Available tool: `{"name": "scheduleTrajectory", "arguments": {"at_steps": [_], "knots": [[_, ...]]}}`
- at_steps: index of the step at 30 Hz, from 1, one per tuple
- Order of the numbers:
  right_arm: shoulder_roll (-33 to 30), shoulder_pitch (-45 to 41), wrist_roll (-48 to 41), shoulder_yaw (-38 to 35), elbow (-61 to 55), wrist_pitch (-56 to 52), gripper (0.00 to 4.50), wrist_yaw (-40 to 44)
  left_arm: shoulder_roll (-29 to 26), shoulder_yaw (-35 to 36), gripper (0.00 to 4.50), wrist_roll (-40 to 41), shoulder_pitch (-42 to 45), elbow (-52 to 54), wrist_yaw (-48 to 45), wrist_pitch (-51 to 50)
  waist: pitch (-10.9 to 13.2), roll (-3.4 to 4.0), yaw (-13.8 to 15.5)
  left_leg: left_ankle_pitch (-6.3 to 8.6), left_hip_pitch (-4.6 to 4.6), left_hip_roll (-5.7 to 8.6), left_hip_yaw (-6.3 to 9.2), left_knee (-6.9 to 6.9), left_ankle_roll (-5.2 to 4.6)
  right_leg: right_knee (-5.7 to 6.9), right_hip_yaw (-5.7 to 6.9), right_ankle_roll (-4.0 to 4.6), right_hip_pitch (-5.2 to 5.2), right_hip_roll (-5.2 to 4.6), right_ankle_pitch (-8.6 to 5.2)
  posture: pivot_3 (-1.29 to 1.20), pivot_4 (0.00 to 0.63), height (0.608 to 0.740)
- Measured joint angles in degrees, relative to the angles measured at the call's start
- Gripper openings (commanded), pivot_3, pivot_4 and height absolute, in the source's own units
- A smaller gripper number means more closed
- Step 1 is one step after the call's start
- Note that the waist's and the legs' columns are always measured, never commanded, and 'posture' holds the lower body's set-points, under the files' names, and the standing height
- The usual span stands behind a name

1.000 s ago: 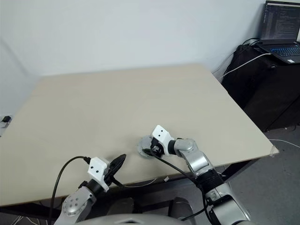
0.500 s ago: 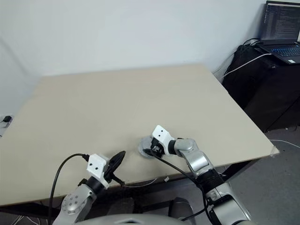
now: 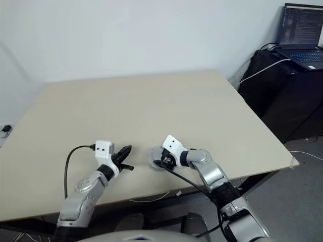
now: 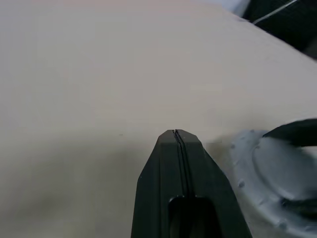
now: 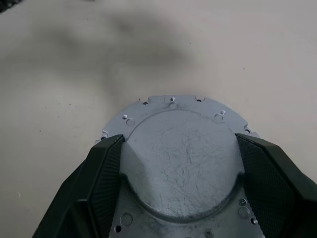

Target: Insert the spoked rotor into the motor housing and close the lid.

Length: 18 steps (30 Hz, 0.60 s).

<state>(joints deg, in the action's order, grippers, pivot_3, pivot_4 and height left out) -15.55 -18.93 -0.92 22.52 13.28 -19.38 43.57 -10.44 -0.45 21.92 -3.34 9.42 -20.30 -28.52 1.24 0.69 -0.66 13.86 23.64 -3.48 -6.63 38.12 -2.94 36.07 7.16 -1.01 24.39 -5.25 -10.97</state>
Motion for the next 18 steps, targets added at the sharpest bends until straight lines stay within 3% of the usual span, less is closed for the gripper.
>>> {"name": "scheduleTrajectory", "arguments": {"at_steps": [6, 18], "knots": [[0.3, 0.1, 0.2, 0.1, -0.1, 0.0, 3.18, -0.2, -1.8, -0.3, 0.00, 4.1, 7.1, -5.3, -3.5, -13.3, 0.0, -0.05, -0.1, -0.02, -0.01, 0.00, 0.03, -0.02, 0.03, 0.01, -0.03, 0.00, 0.00, 0.09, 0.00, 0.00, 0.000, 0.740], [0.2, 1.2, 0.2, -0.2, -1.6, -0.8, 3.18, -1.0, -1.9, -2.3, 0.00, 4.7, 10.4, -7.2, -6.8, -18.6, -0.1, -0.09, 0.0, -0.02, 0.00, 0.00, 0.03, -0.03, 0.04, 0.00, -0.08, 0.01, 0.00, 0.07, 0.00, 0.00, 0.000, 0.740]]}}
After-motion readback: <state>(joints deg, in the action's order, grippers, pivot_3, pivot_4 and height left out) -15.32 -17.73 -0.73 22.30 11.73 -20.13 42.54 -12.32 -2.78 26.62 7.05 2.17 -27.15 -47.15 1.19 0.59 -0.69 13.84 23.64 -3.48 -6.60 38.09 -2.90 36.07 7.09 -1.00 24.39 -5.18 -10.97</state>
